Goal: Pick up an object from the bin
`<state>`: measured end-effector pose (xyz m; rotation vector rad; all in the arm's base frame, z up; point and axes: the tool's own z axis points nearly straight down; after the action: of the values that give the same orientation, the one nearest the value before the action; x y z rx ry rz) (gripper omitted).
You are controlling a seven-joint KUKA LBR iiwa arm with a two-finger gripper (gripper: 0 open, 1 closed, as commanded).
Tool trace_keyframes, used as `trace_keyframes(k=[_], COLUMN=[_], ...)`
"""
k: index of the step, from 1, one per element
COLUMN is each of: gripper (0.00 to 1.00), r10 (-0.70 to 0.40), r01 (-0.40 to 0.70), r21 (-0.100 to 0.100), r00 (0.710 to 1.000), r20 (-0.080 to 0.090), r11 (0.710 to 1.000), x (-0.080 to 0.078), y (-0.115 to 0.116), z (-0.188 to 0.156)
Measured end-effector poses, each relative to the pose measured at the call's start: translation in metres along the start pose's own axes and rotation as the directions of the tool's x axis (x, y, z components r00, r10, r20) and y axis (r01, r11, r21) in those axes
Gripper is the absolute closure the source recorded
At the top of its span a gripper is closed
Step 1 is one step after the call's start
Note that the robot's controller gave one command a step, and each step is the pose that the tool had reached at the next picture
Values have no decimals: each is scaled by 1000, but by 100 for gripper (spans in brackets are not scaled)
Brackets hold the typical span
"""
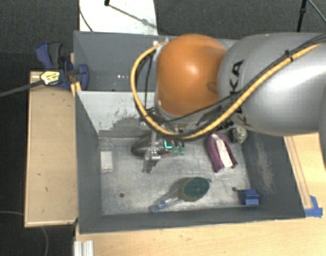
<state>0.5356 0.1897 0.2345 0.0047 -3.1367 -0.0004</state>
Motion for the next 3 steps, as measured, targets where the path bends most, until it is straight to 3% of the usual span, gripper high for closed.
trace_keyframes(k=[1, 2, 3], gripper=[0, 0, 100], r10=[59, -292, -286], r01=[-59, 292, 286], r21=[3, 1, 1], r00=[998, 956, 958], r20=[7, 3, 8], r11=[998, 956, 958], x=[-43, -54, -56], y=[-78, -73, -73], z=[25, 155, 152])
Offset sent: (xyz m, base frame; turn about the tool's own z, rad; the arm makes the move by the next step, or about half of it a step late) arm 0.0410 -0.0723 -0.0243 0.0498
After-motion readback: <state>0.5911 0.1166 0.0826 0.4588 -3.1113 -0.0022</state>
